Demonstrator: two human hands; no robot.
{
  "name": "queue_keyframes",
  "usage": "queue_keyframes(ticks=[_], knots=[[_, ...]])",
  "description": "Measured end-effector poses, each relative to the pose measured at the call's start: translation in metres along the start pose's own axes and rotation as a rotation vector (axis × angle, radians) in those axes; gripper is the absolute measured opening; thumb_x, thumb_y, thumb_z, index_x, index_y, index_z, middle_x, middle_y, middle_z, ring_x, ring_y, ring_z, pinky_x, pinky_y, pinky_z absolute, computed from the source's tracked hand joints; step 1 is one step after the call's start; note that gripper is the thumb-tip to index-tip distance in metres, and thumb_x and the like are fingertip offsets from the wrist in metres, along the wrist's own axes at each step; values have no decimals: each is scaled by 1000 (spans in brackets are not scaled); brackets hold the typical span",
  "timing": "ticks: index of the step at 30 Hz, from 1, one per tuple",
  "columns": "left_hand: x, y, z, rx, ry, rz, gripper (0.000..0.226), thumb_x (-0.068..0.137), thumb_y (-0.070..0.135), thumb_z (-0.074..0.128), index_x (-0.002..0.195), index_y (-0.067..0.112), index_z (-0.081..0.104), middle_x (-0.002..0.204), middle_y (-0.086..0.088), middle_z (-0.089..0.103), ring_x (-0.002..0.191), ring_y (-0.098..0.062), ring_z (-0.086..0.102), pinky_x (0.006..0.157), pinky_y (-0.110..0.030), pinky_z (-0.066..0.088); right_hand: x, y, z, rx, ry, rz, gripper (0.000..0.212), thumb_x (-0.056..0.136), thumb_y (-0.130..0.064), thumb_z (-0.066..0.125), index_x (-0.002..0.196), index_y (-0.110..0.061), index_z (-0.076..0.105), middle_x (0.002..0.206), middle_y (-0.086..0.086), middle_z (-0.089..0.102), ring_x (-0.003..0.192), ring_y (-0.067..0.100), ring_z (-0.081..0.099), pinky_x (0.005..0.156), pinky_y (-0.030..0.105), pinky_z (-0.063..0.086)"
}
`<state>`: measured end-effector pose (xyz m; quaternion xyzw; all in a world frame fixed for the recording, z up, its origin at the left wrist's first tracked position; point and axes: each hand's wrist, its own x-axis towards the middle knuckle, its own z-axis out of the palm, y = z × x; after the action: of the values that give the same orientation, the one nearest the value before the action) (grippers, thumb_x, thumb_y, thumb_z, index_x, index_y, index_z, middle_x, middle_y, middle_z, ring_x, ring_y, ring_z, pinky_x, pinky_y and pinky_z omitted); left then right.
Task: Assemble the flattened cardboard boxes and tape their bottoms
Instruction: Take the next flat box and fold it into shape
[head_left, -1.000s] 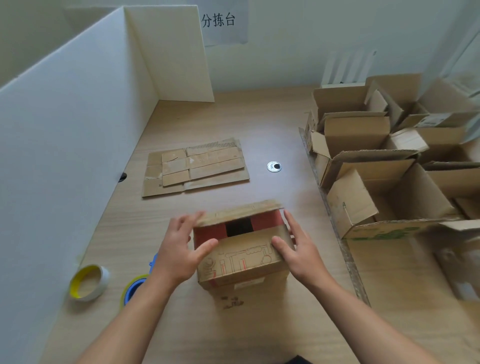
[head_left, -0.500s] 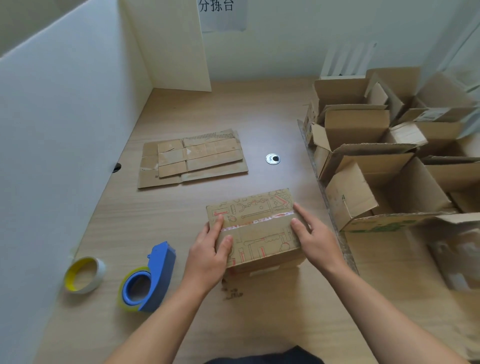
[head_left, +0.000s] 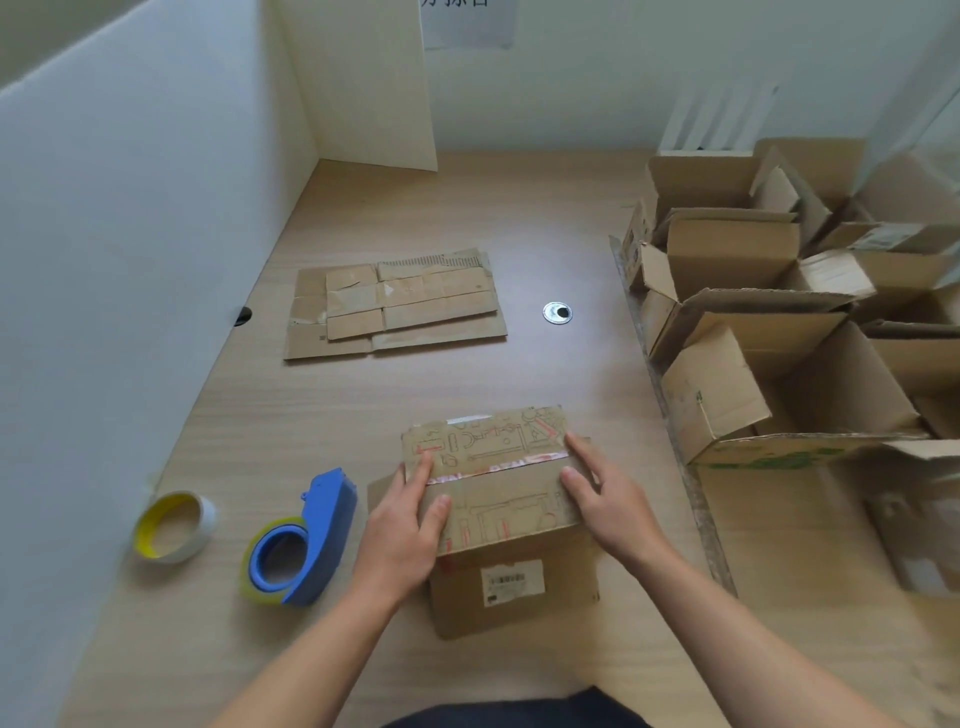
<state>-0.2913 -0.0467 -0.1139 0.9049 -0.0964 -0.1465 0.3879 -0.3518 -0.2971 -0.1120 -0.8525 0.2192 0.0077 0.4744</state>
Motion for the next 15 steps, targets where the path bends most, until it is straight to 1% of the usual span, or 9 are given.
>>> queue_keyframes(ticks=[2, 4, 6, 8, 11, 13, 15], knots=[[-3, -12, -8, 37, -13, -4, 61, 101, 36, 52, 155, 31, 25, 162, 4, 25, 149, -14, 24, 120, -33, 20, -2, 1, 14, 32, -12, 11, 51, 99, -30, 58, 148, -35, 44, 143, -8, 54, 126, 13, 53, 110, 36, 42], [-9, -22, -11, 53, -33, -7, 61, 100, 34, 55, 155, 30, 28, 161, 7, 27, 146, -13, 31, 118, -31, 25, -3, 5, 24, 29, -48, 12, 52, 99, -30, 60, 148, -36, 44, 141, -6, 56, 122, 15, 56, 107, 39, 45], [-14, -28, -6, 66, -49, -25, 61, 99, 34, 56, 155, 30, 30, 161, 7, 28, 145, -14, 30, 118, -31, 25, -2, 8, 28, -1, -84, 2, 53, 98, -28, 60, 148, -35, 43, 141, -4, 56, 121, 18, 57, 107, 41, 45], [-16, -30, -1, 86, -22, -41, 60, 99, 36, 56, 154, 31, 32, 163, 3, 23, 148, -17, 23, 120, -35, 22, 2, 9, 30, -14, -88, -3, 54, 99, -28, 60, 149, -36, 41, 142, -2, 56, 122, 19, 57, 106, 42, 45], [-7, -32, -1, 234, 14, -18, 60, 96, 46, 57, 150, 29, 38, 166, 2, 4, 151, -19, 0, 123, -42, 13, 11, 7, 31, -62, -75, -11, 53, 100, -29, 57, 150, -37, 40, 142, -2, 55, 127, 20, 54, 108, 42, 43], [3, -33, -8, 383, -43, 32, 61, 94, 54, 54, 148, 31, 37, 165, 9, -8, 150, -15, -15, 122, -48, 14, 18, 5, 30, -80, -79, -12, 52, 101, -29, 55, 150, -37, 39, 143, -1, 55, 128, 20, 53, 108, 42, 42], [14, -32, -17, 427, -132, 74, 63, 92, 58, 54, 146, 31, 36, 165, 10, -10, 150, -13, -17, 123, -47, 14, 25, 3, 28, -88, -98, -11, 51, 102, -28, 53, 151, -37, 38, 144, 0, 54, 129, 21, 52, 108, 43, 42]])
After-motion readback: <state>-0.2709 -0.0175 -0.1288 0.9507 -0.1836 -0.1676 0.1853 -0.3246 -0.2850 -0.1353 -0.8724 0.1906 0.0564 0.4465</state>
